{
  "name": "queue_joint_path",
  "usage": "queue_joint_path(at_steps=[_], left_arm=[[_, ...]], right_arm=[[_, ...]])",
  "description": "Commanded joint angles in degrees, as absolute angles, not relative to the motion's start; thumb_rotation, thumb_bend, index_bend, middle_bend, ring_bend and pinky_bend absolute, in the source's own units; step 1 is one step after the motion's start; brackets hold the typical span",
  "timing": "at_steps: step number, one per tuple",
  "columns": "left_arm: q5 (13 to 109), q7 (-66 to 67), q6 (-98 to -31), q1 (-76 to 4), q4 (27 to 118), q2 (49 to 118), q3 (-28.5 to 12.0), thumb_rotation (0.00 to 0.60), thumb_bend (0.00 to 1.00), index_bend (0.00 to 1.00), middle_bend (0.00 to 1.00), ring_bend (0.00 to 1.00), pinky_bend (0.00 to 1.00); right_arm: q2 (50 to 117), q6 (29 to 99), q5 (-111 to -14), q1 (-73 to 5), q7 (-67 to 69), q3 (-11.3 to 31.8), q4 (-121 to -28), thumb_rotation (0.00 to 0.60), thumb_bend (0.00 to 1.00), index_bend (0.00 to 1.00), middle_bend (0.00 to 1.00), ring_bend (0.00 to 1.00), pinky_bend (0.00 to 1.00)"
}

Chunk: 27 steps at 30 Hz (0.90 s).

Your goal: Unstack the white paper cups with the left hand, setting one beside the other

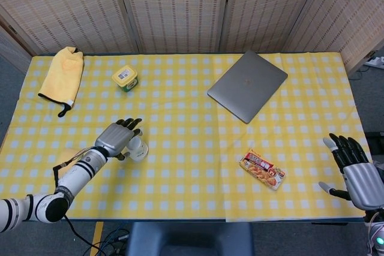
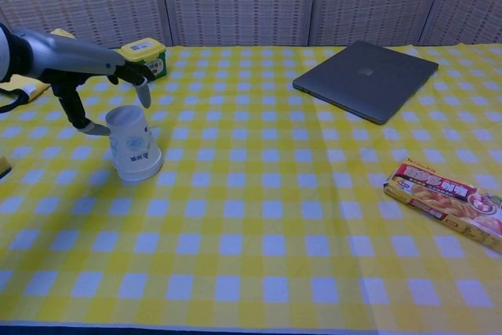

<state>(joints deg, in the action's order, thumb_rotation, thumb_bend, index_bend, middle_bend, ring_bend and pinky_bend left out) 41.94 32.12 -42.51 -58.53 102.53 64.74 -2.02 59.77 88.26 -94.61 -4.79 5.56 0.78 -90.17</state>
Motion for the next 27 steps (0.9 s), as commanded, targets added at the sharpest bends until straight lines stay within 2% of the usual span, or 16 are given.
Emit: queue_joint_path(at_steps=[1, 27], left_arm=[[42.0, 31.8, -42.5, -58.7, 102.2, 64.9, -1.8, 0.6, 0.35, 0.28, 0.0, 0.0, 0.17], [43.1, 30.3, -45.3, -59.8, 104.1, 64.2, -0.7, 0.6, 0.35, 0.35, 0.0, 0.0, 0.16]], right_arm=[[59.8, 88.3, -94.5, -4.8, 5.6, 0.8, -90.2, 0.6, 0.09, 0.0, 0.0, 0.0, 0.0], [59.7, 89.1, -95.0, -4.4, 5.8, 0.7, -90.1, 0.6, 0.09, 0.0, 0.0, 0.0, 0.0]])
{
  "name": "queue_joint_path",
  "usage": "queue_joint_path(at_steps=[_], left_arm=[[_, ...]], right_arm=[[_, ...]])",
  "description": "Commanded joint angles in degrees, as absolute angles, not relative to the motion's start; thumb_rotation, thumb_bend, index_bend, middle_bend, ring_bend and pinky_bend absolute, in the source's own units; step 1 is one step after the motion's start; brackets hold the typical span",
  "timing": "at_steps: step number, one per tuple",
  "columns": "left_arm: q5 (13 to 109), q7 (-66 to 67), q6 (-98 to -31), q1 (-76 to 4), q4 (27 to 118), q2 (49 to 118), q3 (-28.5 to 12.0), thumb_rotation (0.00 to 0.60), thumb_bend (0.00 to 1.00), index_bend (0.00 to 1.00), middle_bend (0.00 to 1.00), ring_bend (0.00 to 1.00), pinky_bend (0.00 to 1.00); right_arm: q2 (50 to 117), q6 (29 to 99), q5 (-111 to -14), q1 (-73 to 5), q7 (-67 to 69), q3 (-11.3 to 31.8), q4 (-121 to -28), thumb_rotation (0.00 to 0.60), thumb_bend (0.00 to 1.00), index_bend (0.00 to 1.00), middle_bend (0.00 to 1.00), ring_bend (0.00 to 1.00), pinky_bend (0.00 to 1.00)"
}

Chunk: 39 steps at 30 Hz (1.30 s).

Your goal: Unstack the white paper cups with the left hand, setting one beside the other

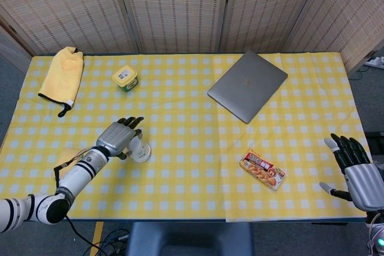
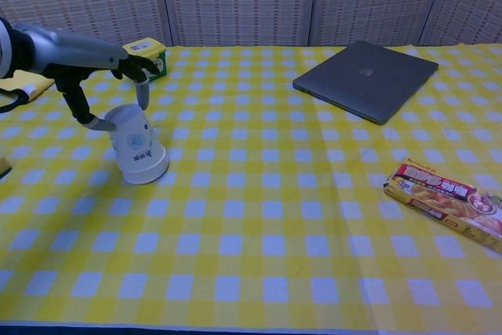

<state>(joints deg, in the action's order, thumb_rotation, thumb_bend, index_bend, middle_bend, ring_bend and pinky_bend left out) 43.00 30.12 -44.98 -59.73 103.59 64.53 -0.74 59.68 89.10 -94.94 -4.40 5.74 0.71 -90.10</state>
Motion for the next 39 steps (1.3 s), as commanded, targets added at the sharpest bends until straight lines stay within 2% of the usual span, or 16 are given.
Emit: queue_joint_path(at_steps=[1, 10, 24, 33, 39], left_arm=[[43.0, 30.4, -45.6, -59.8, 104.4, 64.0, -0.7, 0.6, 0.35, 0.35, 0.0, 0.0, 0.17], [41.9, 33.1, -49.2, -60.2, 109.0, 61.3, -0.4, 0.6, 0.35, 0.36, 0.0, 0.0, 0.16], [37.0, 40.1, -56.8, -61.6, 121.7, 51.8, -0.9, 0.6, 0.35, 0.36, 0.0, 0.0, 0.16], [38.9, 37.5, -56.7, -58.6, 121.6, 47.7, -0.1, 0.6, 0.35, 0.36, 0.0, 0.0, 0.17], [43.2, 33.6, -55.0, -55.0, 118.1, 48.3, 1.0, 0.6, 0.35, 0.36, 0.0, 0.0, 0.17]], right_arm=[[59.6, 89.1, -95.0, -4.4, 5.8, 0.7, -90.1, 0.6, 0.09, 0.0, 0.0, 0.0, 0.0], [59.5, 89.5, -95.6, -4.3, 6.1, 0.5, -90.1, 0.6, 0.09, 0.0, 0.0, 0.0, 0.0], [59.5, 90.1, -96.1, -4.0, 5.8, 0.2, -90.2, 0.6, 0.09, 0.0, 0.0, 0.0, 0.0], [60.0, 89.7, -95.7, -4.0, 4.1, 0.4, -90.7, 0.6, 0.09, 0.0, 0.0, 0.0, 0.0], [60.5, 88.5, -95.5, -4.5, 2.7, 0.4, -91.0, 0.6, 0.09, 0.0, 0.0, 0.0, 0.0]])
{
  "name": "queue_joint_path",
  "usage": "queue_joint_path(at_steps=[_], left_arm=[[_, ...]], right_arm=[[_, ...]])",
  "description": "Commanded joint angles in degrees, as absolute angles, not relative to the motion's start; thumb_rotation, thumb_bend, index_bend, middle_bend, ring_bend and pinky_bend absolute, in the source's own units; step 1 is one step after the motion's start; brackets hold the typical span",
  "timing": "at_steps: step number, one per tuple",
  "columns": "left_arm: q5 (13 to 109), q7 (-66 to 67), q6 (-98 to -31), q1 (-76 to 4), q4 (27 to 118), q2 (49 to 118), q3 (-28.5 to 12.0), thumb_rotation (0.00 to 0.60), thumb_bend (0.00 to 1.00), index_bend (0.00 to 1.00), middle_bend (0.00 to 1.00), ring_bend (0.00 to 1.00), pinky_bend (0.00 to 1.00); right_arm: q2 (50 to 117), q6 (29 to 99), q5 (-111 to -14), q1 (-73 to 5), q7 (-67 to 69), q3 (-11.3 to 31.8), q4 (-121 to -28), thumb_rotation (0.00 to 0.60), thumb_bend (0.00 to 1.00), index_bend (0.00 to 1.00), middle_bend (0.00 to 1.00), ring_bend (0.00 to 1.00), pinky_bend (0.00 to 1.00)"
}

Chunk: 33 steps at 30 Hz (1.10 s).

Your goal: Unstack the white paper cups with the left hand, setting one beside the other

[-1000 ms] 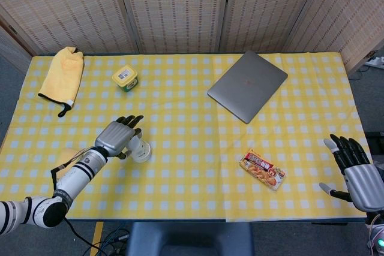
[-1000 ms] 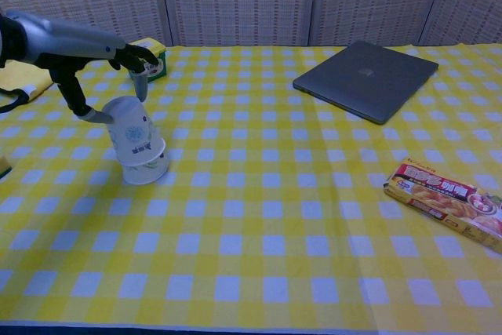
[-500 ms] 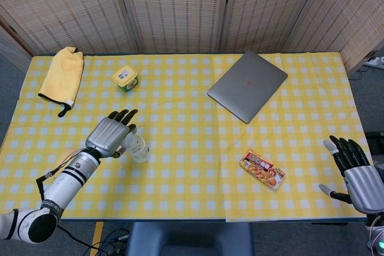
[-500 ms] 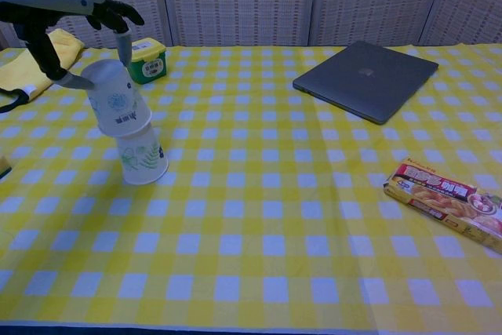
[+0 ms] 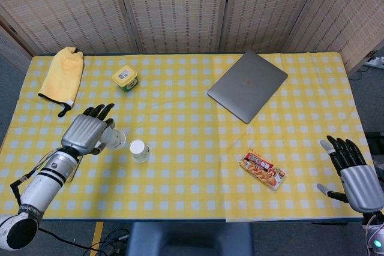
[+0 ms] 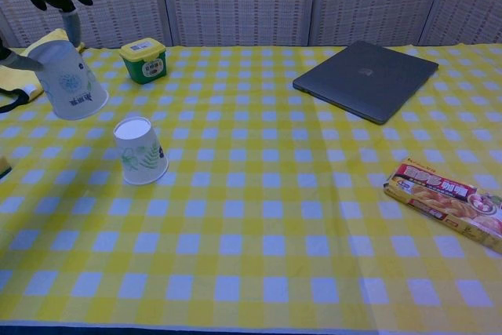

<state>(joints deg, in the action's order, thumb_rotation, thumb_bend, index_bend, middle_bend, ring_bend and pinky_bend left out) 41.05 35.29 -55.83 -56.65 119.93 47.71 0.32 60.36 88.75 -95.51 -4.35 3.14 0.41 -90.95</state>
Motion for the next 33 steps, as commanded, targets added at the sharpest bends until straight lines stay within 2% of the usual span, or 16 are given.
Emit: queue_joint_path(at_steps=[1, 18, 33], left_arm=[[43.9, 32.9, -54.9, -54.4, 117.4, 48.7, 1.1, 0.6, 0.35, 0.36, 0.0, 0.0, 0.17], [55.1, 18.5, -50.0, -46.2, 100.2, 58.9, 1.3, 0.6, 0.35, 0.37, 0.0, 0.0, 0.16], [58.4, 13.6, -47.4, -43.6, 93.0, 64.0, 0.4, 0.6, 0.35, 0.37, 0.0, 0.0, 0.16]], right_arm=[[60.6, 88.4, -95.6, -4.5, 2.5, 0.4, -91.1, 0.6, 0.09, 0.0, 0.0, 0.0, 0.0], [61.2, 87.8, -95.5, -4.7, 1.1, 0.2, -91.4, 0.6, 0.1, 0.0, 0.0, 0.0, 0.0], [61.3, 88.2, -95.3, -4.4, 0.6, 0.2, -91.7, 0.6, 0.1, 0.0, 0.0, 0.0, 0.0]])
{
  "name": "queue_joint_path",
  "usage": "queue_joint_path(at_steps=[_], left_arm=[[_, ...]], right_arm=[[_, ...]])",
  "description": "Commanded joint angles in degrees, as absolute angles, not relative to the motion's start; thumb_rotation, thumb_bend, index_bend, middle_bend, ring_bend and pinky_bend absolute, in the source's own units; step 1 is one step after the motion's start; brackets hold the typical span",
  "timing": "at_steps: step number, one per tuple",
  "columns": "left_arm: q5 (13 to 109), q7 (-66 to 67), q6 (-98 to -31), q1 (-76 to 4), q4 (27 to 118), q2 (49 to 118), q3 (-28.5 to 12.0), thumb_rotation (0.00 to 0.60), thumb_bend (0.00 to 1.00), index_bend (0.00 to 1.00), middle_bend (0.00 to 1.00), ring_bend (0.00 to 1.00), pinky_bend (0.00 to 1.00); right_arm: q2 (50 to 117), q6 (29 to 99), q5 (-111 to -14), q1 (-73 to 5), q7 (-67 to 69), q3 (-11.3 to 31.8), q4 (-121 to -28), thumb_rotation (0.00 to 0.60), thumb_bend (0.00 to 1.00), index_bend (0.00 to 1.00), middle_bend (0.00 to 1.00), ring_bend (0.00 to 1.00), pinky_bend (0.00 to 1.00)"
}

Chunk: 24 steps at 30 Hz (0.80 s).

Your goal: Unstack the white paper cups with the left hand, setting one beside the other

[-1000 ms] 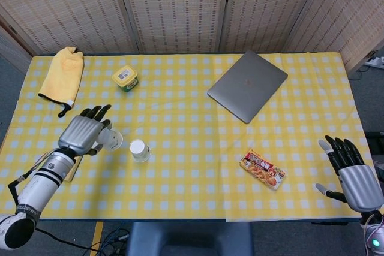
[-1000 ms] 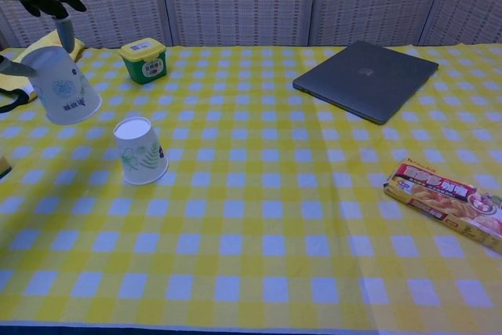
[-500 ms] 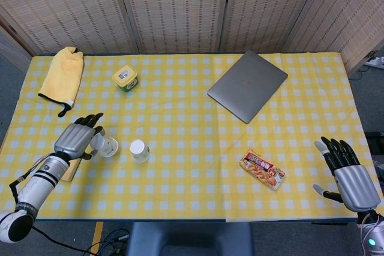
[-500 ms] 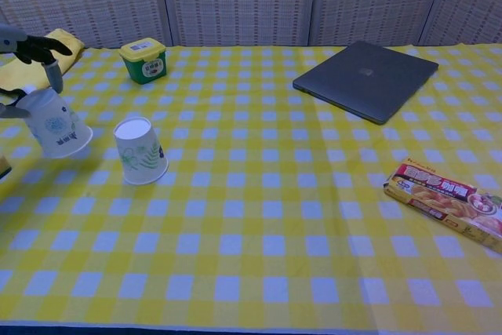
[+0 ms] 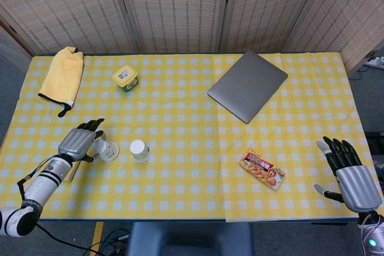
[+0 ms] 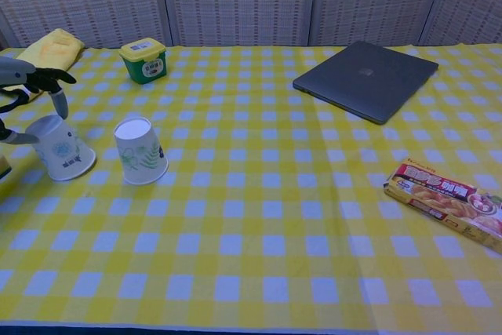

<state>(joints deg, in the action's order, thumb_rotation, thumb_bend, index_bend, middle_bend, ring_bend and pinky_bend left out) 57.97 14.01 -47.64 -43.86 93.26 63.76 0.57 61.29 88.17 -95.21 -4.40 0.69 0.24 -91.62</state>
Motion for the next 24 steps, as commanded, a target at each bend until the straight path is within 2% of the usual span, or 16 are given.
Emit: queue_joint_path(at_steps=[1, 3, 7, 10, 17, 20, 24], left_arm=[[58.6, 13.5, -47.3, -43.5, 92.9, 64.2, 0.4, 0.6, 0.35, 0.37, 0.0, 0.0, 0.16], [59.2, 13.0, -47.2, -43.2, 92.5, 64.6, 0.3, 0.6, 0.35, 0.35, 0.0, 0.0, 0.17], [60.7, 12.6, -48.2, -42.6, 92.6, 64.7, -0.3, 0.6, 0.35, 0.15, 0.0, 0.0, 0.17], [61.7, 12.9, -49.8, -42.2, 94.9, 63.1, -0.9, 0.6, 0.35, 0.06, 0.0, 0.0, 0.16], [61.8, 17.7, -55.0, -40.0, 106.4, 54.8, -0.9, 0.6, 0.35, 0.04, 0.0, 0.0, 0.17], [65.0, 16.9, -60.6, -36.1, 112.5, 50.6, -0.1, 0.6, 0.35, 0.03, 0.0, 0.0, 0.16], [71.8, 13.3, -68.2, -29.6, 115.9, 47.3, 2.0, 0.6, 0.35, 0.02, 0.0, 0.0, 0.16]], right_arm=[[61.3, 88.3, -95.3, -4.3, 0.6, 0.2, -91.7, 0.6, 0.1, 0.0, 0.0, 0.0, 0.0], [61.4, 88.5, -95.5, -4.2, 0.5, 0.1, -91.8, 0.6, 0.1, 0.0, 0.0, 0.0, 0.0], [61.4, 88.8, -95.7, -4.1, 0.5, 0.1, -91.8, 0.6, 0.11, 0.0, 0.0, 0.0, 0.0], [61.3, 88.8, -95.7, -4.1, 0.6, 0.1, -91.7, 0.6, 0.11, 0.0, 0.0, 0.0, 0.0], [61.0, 89.2, -96.2, -4.1, 1.4, 0.0, -91.4, 0.6, 0.11, 0.0, 0.0, 0.0, 0.0], [60.9, 89.3, -96.7, -4.1, 1.8, -0.2, -91.3, 0.6, 0.11, 0.0, 0.0, 0.0, 0.0], [60.8, 89.3, -97.1, -4.1, 2.1, -0.4, -91.3, 0.6, 0.11, 0.0, 0.0, 0.0, 0.0]])
